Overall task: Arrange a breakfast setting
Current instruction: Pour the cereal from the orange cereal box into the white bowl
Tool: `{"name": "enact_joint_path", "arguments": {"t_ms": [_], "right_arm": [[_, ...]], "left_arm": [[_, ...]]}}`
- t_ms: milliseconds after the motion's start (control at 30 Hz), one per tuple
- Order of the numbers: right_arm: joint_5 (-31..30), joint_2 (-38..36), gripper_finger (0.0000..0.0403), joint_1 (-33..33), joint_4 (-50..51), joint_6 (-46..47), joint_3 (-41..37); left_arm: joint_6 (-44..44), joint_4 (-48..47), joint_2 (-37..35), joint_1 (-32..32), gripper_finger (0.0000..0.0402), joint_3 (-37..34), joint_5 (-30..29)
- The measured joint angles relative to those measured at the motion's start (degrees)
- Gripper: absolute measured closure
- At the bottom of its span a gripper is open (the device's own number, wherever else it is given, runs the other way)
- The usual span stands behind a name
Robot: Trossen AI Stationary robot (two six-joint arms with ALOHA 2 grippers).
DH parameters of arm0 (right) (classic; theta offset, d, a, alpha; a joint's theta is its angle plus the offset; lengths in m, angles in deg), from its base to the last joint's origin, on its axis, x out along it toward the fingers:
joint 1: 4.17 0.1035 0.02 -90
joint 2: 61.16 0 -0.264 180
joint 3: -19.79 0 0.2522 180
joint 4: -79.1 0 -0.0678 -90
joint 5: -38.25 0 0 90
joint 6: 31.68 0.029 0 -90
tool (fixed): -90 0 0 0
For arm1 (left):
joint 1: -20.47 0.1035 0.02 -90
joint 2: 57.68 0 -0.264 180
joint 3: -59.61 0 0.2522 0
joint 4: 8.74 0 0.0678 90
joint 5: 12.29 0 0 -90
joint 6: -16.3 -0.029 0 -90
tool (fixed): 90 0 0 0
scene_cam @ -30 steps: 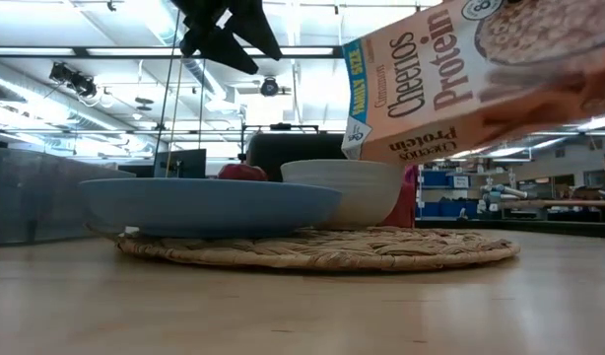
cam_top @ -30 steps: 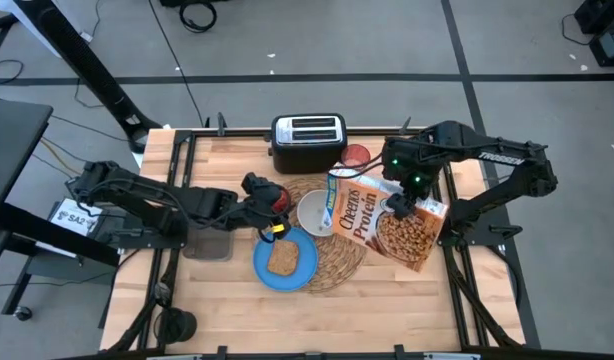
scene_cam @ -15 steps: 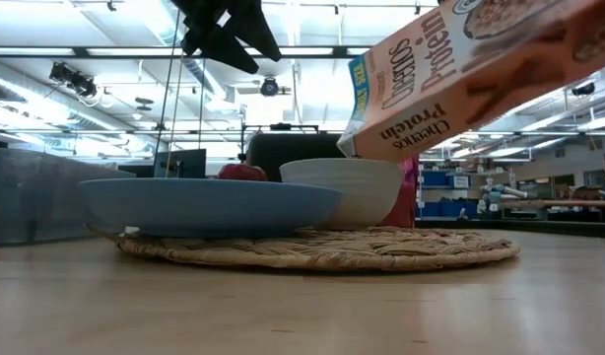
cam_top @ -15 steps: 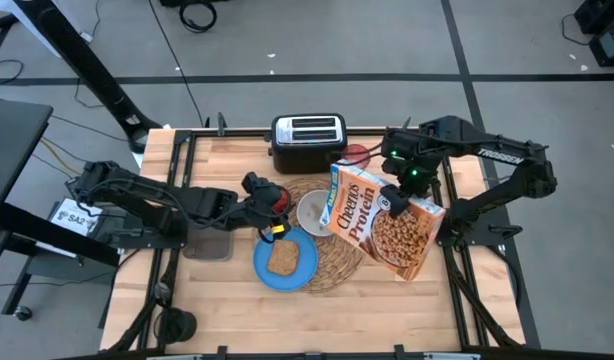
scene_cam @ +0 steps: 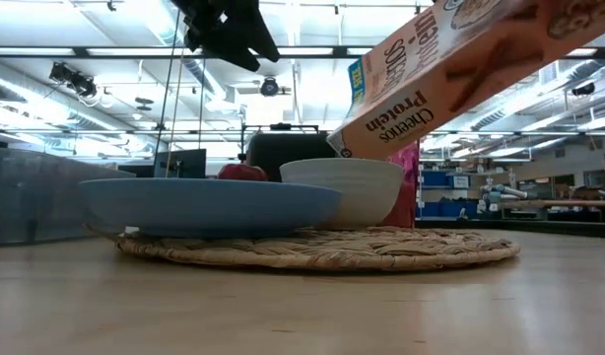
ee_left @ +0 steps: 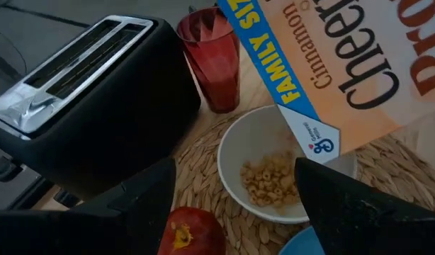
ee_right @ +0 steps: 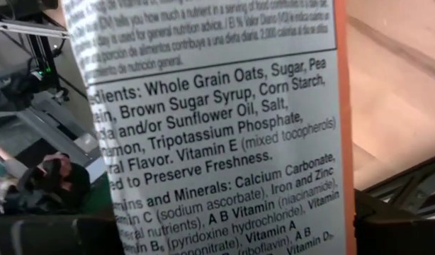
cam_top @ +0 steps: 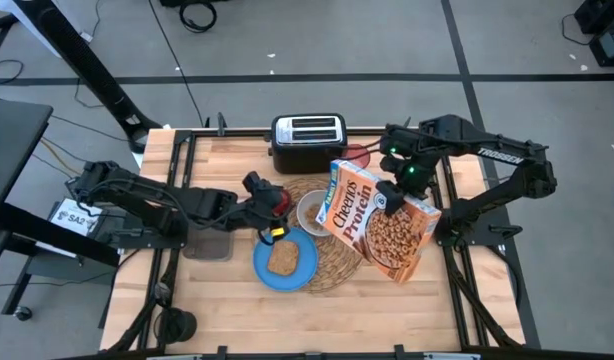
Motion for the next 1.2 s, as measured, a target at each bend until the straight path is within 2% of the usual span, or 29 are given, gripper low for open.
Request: {"name": "enact_joint_path", "arguments": {"t_ms": [233,500,633,967,1200], "right_arm": [[2.7,0.0,0.0159,-0.6,0.0,3.9,0.0],[2.7,0.0,0.0159,-0.6,-3.3,8.1,0.0],[2.8,0.0,0.0176,-0.6,-3.8,9.0,0.0],[2.2,0.0,0.0213,0.1,-4.0,7.5,0.0],[-2.3,0.0,0.0233,3.7,-3.9,2.2,0.0]], "left_arm": [[-1.7,1.3,0.0,0.3,0.0109,0.0,0.0],[-4.4,1.1,-1.1,0.3,0.0109,0.1,0.0],[-6.1,1.0,-2.8,0.3,0.0109,0.1,0.0],[-8.9,0.4,-4.9,0.4,0.0109,0.1,0.0],[-9.1,0.2,-5.0,0.4,0.0109,0.1,0.0]]}}
